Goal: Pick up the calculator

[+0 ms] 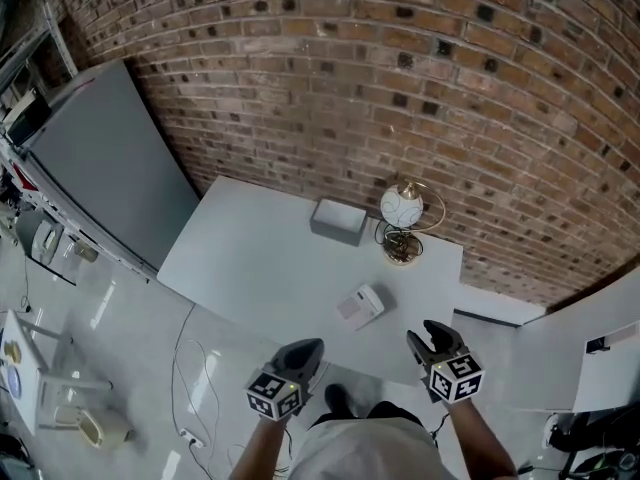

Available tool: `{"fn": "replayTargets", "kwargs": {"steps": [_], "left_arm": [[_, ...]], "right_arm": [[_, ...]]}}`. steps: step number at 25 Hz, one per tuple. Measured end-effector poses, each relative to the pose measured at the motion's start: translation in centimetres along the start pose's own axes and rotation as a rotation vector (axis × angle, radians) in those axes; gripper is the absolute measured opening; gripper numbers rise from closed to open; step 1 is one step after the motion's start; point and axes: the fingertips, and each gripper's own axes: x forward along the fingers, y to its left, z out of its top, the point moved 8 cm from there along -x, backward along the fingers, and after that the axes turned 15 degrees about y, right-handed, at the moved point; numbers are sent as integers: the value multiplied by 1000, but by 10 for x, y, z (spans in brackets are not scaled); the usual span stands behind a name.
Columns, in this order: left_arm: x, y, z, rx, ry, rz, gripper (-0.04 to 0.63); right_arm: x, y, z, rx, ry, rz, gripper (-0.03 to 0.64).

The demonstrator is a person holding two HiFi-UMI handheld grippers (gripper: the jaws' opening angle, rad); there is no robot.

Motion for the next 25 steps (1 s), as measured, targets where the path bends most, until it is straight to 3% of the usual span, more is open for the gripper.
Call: {"fn": "replayTargets", "kwargs": {"steps": [9, 25], "left_arm": [[15, 8, 9, -55, -22, 24, 14], [67, 6, -1, -180, -11, 194, 14]], "right_arm": [[22, -19, 13, -12, 44, 29, 196], [124, -80, 13, -110, 240, 247, 198]]}}
